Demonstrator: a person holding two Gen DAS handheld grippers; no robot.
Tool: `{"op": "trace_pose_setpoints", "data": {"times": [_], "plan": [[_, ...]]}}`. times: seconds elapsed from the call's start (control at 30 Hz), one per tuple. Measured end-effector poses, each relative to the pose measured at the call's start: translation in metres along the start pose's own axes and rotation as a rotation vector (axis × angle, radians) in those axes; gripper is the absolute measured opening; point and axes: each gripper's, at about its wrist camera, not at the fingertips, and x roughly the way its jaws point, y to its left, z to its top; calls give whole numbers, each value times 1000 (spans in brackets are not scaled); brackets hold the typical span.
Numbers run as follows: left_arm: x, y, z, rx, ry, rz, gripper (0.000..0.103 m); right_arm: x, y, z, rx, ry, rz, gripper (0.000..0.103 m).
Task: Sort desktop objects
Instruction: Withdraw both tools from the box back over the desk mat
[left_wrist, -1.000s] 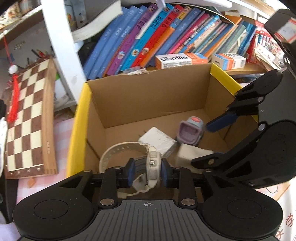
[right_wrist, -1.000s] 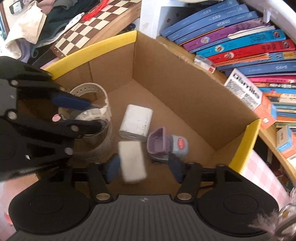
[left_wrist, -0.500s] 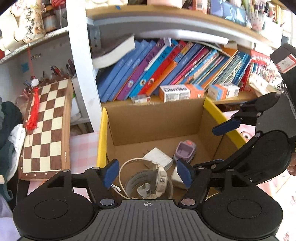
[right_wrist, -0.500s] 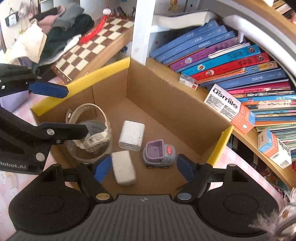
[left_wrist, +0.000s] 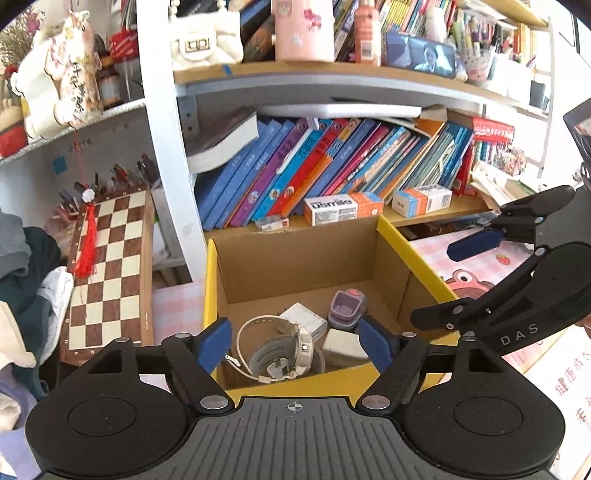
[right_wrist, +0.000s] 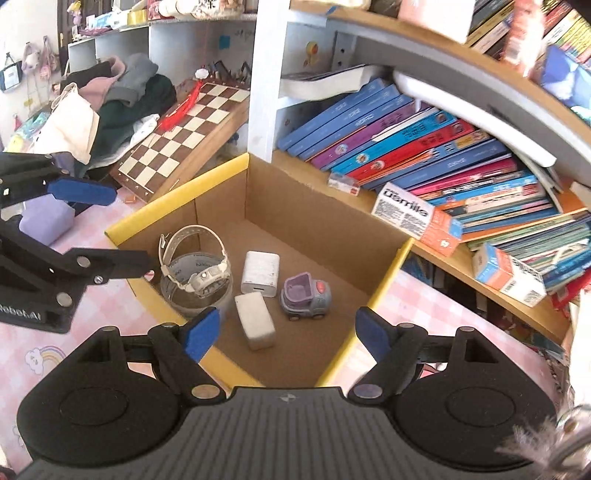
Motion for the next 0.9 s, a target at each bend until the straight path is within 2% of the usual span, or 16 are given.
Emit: {"op": "trace_pose_setpoints", "data": {"times": [0.4, 0.77, 0.9], "plan": [[-41, -10, -22, 14, -23, -2, 81, -52, 16, -36, 79, -64, -62, 82], [-64, -14, -51, -3, -1, -13, 82, -71, 38, -73, 140, -34, -82, 82], [-68, -17, -63, -7, 14, -13, 82, -75, 50, -90, 151, -35, -122, 82]]}}
